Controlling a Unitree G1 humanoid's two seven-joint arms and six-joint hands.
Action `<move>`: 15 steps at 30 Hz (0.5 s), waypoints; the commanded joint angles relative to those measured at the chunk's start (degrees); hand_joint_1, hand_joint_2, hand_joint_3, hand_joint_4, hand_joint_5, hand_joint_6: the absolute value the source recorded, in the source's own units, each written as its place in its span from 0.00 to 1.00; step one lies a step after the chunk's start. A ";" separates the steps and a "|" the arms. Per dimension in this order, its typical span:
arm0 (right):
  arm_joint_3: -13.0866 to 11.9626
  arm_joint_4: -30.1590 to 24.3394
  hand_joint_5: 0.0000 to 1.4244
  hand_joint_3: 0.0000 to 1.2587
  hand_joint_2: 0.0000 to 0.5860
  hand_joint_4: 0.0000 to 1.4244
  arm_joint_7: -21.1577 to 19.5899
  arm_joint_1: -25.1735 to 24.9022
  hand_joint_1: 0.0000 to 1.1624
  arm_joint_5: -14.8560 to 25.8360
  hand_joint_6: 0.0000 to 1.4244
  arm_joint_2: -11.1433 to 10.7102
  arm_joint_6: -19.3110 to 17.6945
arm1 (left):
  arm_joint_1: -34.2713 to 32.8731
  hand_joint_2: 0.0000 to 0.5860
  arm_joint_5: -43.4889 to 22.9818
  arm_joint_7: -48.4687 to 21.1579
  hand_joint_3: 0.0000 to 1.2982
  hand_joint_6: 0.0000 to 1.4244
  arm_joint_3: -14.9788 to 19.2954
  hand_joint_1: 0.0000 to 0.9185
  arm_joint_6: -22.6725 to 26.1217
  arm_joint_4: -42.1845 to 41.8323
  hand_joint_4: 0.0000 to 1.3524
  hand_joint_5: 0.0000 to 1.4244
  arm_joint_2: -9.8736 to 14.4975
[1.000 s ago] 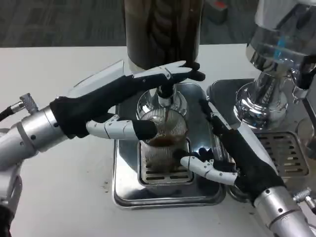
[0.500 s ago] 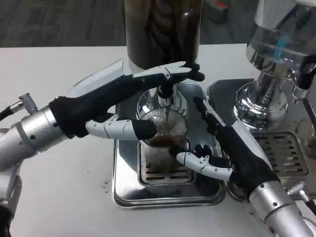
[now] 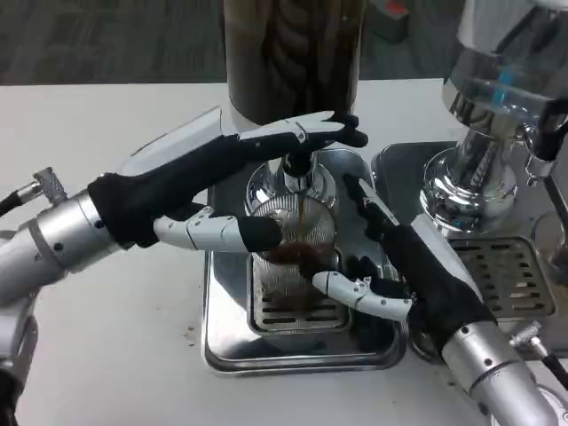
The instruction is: Grasp the cup under the faucet to collect the drink, then remove the cup.
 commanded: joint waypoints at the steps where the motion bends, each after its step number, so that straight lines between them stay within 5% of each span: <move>1: 0.35 0.52 0.00 0.00 0.38 0.00 0.52 -0.79 0.57 0.55 0.03 0.00 -0.96 | 0.62 0.15 1.80 -0.60 0.15 0.10 -0.91 0.00 -0.82 -0.15 0.07 0.07 0.69; 15: 0.88 0.61 0.00 0.00 0.38 0.00 0.64 -1.05 0.57 1.03 0.04 0.17 -0.88 | 0.75 0.15 1.68 -0.53 0.15 0.10 -1.01 0.00 -0.77 -0.34 0.07 0.07 0.74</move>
